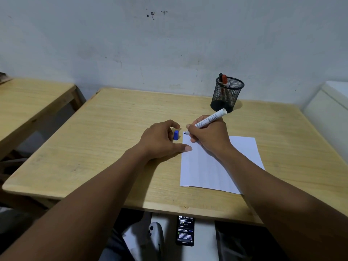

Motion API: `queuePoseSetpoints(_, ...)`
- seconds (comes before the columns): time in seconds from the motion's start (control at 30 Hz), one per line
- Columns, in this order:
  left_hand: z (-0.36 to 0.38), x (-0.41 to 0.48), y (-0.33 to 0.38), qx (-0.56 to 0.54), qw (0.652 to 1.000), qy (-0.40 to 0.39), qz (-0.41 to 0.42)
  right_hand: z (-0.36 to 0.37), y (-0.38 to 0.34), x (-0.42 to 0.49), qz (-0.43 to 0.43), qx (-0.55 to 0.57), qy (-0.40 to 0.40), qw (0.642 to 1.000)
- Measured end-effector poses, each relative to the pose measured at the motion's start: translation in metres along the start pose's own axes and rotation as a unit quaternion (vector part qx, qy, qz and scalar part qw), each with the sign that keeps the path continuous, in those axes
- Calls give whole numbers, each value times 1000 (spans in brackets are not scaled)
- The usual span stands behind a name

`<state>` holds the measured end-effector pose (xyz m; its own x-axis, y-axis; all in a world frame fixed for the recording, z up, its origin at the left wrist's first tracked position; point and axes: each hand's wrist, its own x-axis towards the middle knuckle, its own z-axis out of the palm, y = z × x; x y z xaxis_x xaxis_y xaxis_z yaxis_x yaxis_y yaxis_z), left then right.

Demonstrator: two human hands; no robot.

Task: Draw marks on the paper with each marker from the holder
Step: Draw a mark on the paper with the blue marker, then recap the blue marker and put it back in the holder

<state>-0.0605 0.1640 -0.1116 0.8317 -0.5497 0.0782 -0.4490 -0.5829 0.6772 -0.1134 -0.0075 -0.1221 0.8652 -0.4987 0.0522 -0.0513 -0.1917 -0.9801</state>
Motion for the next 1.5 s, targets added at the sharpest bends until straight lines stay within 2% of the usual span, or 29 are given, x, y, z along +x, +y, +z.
queuePoseSetpoints(0.33, -2, -1, 2, -10, 1000, -4, -16, -2, -11, -6, 19, 23, -22, 999)
queuePoseSetpoints(0.57, -7, 0, -2, -109, 993, -12, -39, -21, -32, 6, 83, 141, 53, 985)
queuePoseSetpoints(0.67, -13, 5, -1, -209, 976, 22, -63, -37, -52, 11, 85, 160, -7, 983)
queuePoseSetpoints(0.77, -23, 14, 7, -329, 940, 52, -81, -52, -72, 14, 125, 205, -75, 968)
queuePoseSetpoints(0.97, -35, 25, 37, -406, 909, 3, -93, -57, -86, 16, 142, 227, -72, 961)
queuePoseSetpoints(1.27, -31, 32, 61, -434, 897, -21, -84, -62, -92, 14, 109, 193, -86, 971)
queuePoseSetpoints(1.5, -23, 49, 78, -430, 902, 12, -48, -74, -96, 22, 104, 190, -118, 969)
